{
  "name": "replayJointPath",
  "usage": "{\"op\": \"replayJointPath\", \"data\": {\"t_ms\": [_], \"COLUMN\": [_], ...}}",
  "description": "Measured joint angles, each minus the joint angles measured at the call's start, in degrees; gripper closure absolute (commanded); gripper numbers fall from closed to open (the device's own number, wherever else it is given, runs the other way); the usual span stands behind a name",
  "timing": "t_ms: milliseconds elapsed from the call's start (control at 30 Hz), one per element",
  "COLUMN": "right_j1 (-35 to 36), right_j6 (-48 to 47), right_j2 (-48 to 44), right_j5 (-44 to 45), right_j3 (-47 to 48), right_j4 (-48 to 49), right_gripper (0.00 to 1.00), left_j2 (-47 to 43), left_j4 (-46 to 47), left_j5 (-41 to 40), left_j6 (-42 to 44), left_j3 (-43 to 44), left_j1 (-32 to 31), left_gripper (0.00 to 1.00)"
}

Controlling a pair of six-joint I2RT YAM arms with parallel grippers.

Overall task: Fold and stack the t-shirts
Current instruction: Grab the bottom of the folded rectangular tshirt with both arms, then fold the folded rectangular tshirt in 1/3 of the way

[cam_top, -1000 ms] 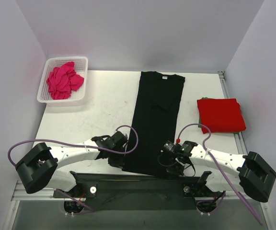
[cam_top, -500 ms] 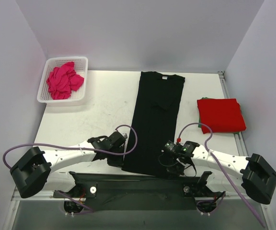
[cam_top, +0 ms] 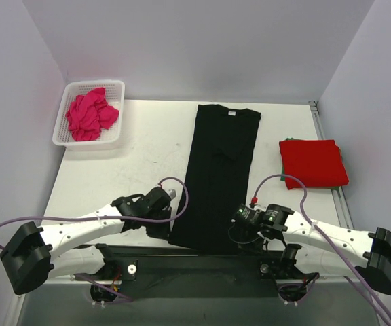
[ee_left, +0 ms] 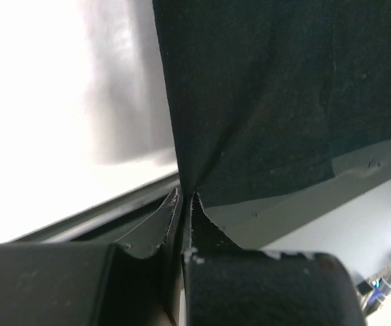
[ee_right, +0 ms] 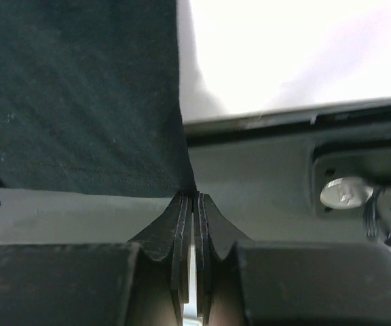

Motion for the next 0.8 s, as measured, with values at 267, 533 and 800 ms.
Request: {"op": "replayJointPath", "data": {"t_ms": [267, 533, 800], "right_j1": [8.0, 12.8, 5.6], "right_j6": [4.3, 8.2, 7.1], "right_j2": [-0.1, -0.3, -3.7], "right_j5": [0.1, 0.5, 2.5], "right_j3": [5.7, 13.7, 16.2], "right_j4": [-5.9, -12.1, -15.3], "right_gripper": [1.00, 1.00, 1.00], "left_j2": [-2.6, -9.7, -3.8], "left_j4": [-8.1, -15.2, -15.5], "left_j5": [3.4, 6.5, 5.9], "left_j6": [0.6, -1.4, -2.0], "left_j3": [2.3, 4.3, 13.5], "left_j1": [0.0, -0.1, 1.3], "left_gripper": [1.00, 1.00, 1.00]}}
